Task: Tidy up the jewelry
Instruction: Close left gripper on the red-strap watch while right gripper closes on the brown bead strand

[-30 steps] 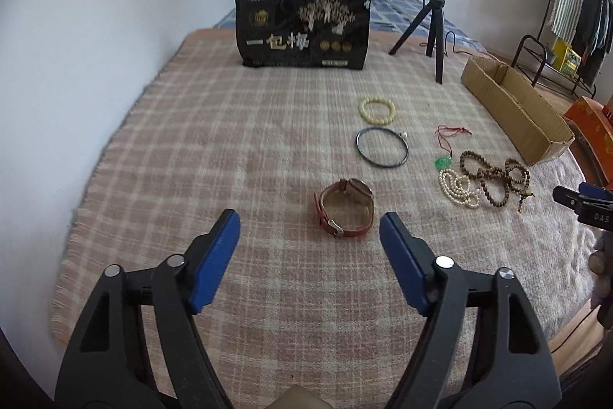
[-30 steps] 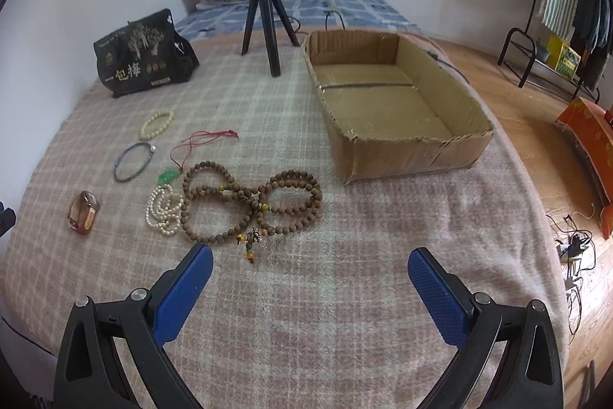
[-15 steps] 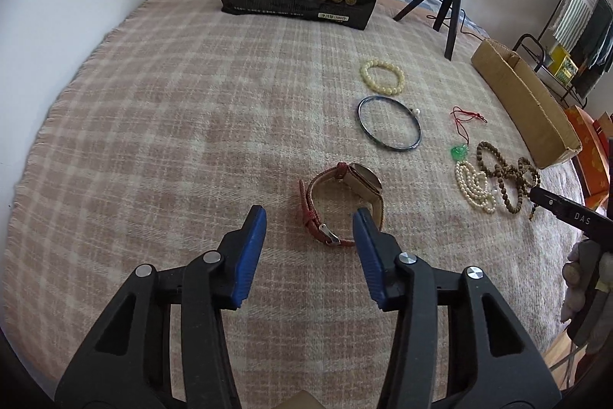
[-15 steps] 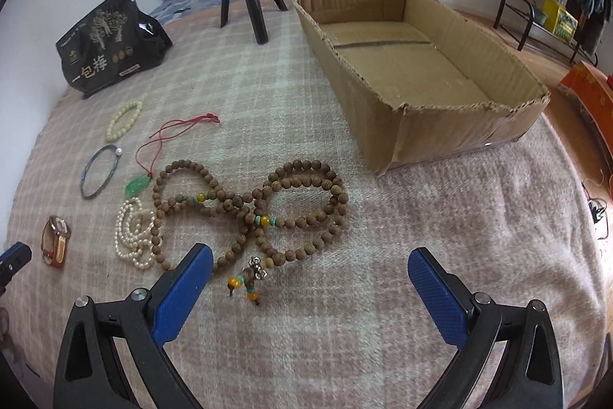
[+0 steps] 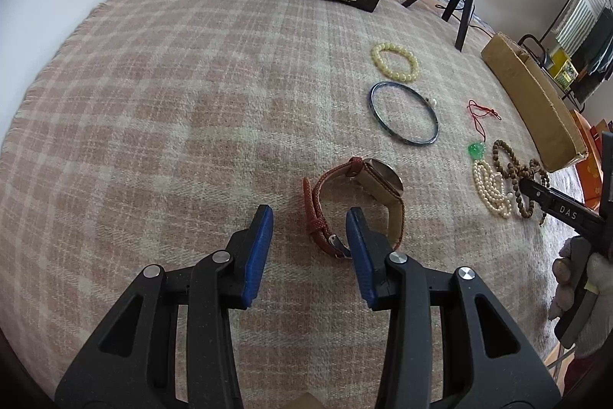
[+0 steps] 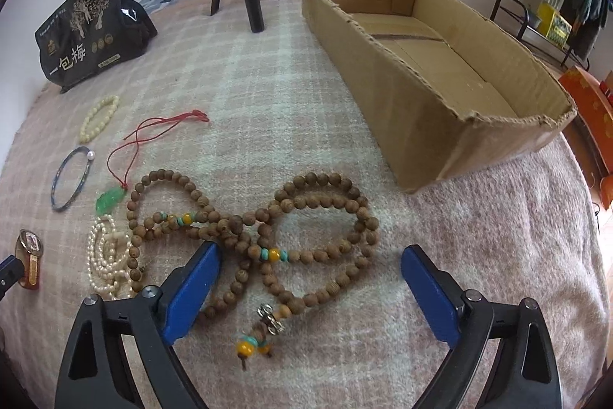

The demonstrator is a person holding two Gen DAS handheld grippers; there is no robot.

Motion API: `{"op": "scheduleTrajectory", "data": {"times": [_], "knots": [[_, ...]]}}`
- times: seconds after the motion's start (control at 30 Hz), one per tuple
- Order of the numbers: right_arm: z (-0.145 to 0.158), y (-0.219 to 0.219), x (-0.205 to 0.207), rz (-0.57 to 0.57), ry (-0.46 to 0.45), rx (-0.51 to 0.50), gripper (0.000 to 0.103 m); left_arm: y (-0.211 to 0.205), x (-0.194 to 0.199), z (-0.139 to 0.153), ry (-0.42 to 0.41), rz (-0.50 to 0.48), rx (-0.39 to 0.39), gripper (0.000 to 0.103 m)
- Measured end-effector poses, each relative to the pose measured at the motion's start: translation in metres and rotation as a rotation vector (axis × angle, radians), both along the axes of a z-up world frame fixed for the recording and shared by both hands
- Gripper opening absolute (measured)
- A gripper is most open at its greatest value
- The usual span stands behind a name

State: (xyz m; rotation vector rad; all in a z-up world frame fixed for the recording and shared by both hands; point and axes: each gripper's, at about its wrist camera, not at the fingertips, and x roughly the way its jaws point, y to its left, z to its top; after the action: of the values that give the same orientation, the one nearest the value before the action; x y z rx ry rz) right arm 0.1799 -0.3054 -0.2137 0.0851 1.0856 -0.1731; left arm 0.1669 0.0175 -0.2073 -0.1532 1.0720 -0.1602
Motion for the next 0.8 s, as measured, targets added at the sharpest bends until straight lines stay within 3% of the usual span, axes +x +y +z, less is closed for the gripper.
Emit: {"op": "scheduleTrajectory", "data": {"times": [0.2, 0.3, 0.43, 0.57, 0.7, 0.8], "knots": [[0.002, 0.009, 0.006, 0.034, -0.031, -0.013, 0.083, -0.001, 0.004, -0.003, -0.003, 0.003, -0.014, 0.040], [0.003, 0.014, 0.009, 0.062, -0.049, -0.014, 0.071, -0.002, 0.006, -0.004, -0.006, 0.001, -0.016, 0.039], [0.004, 0.017, 0.011, 0.091, -0.064, 0.005, 0.043, -0.003, 0.008, -0.006, -0.007, 0.001, -0.015, 0.033], [0.006, 0.021, 0.013, 0.117, -0.063, -0.004, 0.024, 0.001, 0.009, -0.007, -0.008, 0.002, -0.023, 0.025], [0.006, 0.021, 0.013, 0.132, -0.067, -0.001, 0.013, 0.001, 0.010, -0.007, -0.006, -0.001, -0.033, 0.012], [0.008, 0.019, 0.013, 0.133, -0.072, 0.016, 0.012, 0.001, 0.009, -0.006, -0.011, 0.007, -0.033, 0.011]]}}
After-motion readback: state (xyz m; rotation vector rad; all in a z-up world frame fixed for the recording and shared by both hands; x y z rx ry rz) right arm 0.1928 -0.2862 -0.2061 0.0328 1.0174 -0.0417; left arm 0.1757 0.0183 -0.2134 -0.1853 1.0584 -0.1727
